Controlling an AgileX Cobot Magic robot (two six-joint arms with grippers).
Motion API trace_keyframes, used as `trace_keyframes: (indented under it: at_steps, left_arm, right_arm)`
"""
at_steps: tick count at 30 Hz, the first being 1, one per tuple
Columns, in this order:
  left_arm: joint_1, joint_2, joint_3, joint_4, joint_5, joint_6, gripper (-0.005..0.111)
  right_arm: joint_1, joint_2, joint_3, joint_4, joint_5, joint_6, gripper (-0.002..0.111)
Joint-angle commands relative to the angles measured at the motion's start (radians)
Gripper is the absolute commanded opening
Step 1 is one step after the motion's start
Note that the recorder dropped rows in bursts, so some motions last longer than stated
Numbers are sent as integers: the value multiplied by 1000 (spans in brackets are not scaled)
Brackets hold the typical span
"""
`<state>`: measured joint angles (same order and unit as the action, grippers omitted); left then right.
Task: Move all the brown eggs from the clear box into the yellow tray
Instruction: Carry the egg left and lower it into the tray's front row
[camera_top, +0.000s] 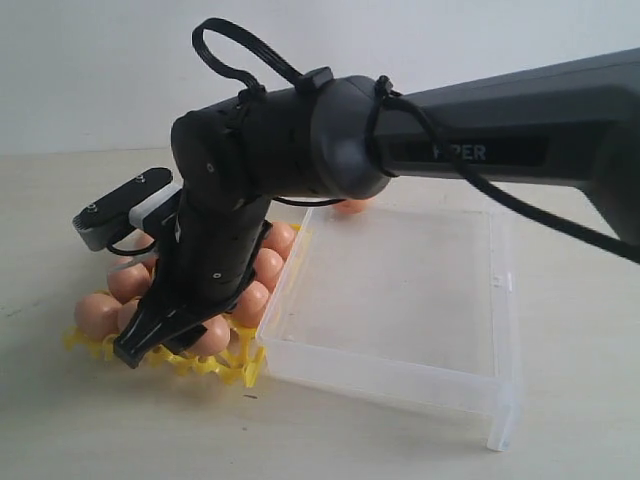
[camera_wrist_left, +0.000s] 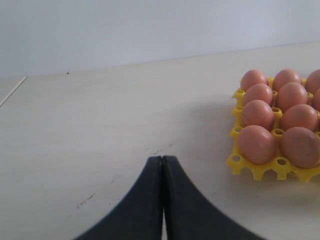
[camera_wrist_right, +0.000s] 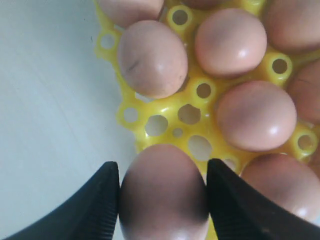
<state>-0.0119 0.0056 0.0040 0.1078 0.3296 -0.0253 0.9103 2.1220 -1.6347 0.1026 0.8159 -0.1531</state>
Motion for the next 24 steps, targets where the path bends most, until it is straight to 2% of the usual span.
trace_keyframes:
  at_steps: [1,10,24]
  left_arm:
    - [1,-6,-4,-7,-14,-4,0]
    - [1,-6,-4,-7,-14,-4,0]
    - [1,-6,-4,-7,-14,-4,0]
  right_arm:
    - [-11,35,-67,-5,56,-31,0]
    - [-11,92,-189,-5,123,-90,0]
    - [-11,100,-198,7,44,-90,0]
